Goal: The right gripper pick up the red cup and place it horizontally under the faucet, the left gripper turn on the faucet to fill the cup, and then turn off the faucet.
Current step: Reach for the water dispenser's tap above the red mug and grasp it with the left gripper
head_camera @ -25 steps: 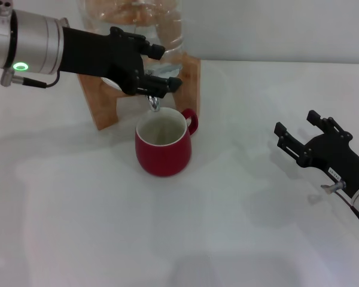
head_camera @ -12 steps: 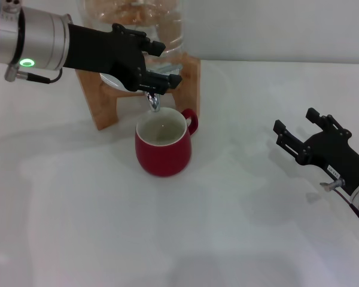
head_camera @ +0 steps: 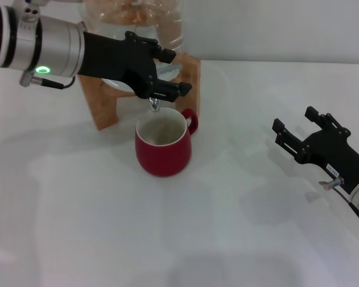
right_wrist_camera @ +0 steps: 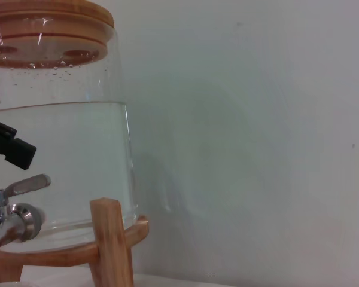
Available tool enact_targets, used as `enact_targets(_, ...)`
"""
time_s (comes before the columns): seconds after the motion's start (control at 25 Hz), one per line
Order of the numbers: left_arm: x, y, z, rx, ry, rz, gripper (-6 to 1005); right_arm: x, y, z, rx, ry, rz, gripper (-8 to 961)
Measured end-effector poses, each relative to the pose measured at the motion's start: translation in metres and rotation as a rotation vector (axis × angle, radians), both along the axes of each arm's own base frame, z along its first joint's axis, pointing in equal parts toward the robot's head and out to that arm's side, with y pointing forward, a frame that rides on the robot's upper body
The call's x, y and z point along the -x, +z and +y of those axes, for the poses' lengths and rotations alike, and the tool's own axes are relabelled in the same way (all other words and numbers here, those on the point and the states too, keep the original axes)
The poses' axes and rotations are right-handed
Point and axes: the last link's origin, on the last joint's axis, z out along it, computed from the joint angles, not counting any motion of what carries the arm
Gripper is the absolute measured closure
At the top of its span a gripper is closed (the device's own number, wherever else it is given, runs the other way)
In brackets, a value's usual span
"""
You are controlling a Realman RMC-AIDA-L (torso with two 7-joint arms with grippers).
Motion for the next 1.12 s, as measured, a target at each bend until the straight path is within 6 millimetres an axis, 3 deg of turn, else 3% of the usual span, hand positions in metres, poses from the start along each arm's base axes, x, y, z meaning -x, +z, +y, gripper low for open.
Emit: enact_targets(1.12, -0.0015, -0.006, 0.0078, -0.038, -0.016, 0.017, 243, 0.0005, 0.0026, 0.0, -0.006, 0.008, 0.013, 151)
